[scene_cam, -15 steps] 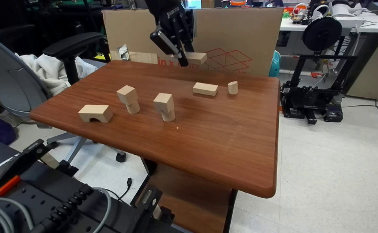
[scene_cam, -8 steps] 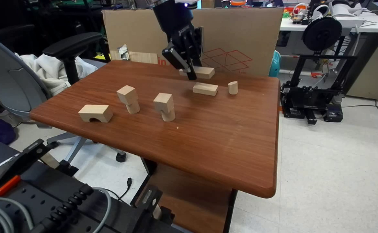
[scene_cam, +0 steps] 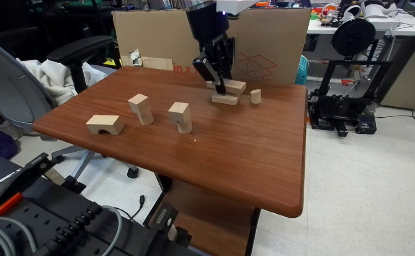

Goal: Put the long rectangular block on top of the short rectangular block

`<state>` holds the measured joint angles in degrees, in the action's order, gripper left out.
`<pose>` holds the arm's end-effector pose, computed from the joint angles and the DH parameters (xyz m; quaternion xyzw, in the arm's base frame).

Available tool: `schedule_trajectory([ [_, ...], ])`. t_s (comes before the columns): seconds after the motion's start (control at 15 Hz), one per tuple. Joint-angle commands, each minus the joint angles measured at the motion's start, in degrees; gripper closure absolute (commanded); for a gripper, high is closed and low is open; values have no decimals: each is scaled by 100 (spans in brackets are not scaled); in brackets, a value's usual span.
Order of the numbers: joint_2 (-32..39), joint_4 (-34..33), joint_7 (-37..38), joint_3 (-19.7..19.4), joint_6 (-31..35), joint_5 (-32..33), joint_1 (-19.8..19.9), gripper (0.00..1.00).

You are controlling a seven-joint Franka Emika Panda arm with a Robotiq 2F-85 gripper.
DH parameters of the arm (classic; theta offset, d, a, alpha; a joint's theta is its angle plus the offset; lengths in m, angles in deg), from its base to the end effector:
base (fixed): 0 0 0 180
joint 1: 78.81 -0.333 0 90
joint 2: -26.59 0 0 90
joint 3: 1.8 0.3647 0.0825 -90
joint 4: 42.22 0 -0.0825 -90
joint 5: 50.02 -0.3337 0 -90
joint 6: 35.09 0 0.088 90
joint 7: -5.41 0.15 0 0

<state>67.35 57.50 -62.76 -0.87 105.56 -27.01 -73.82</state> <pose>0.6642 -0.0590 0.2020 0.7506 0.6495 -0.0700 0.0994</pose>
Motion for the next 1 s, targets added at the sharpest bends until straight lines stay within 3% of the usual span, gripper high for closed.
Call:
schedule_trajectory([
  [0.0, -4, -68, -378, 143, -98, -305, 192, 92],
  [0.33, -30, -42, -450, 121, -224, -435, 135, 92],
  [0.93, -218, 222, 82, 1, -267, -371, 11, 92],
])
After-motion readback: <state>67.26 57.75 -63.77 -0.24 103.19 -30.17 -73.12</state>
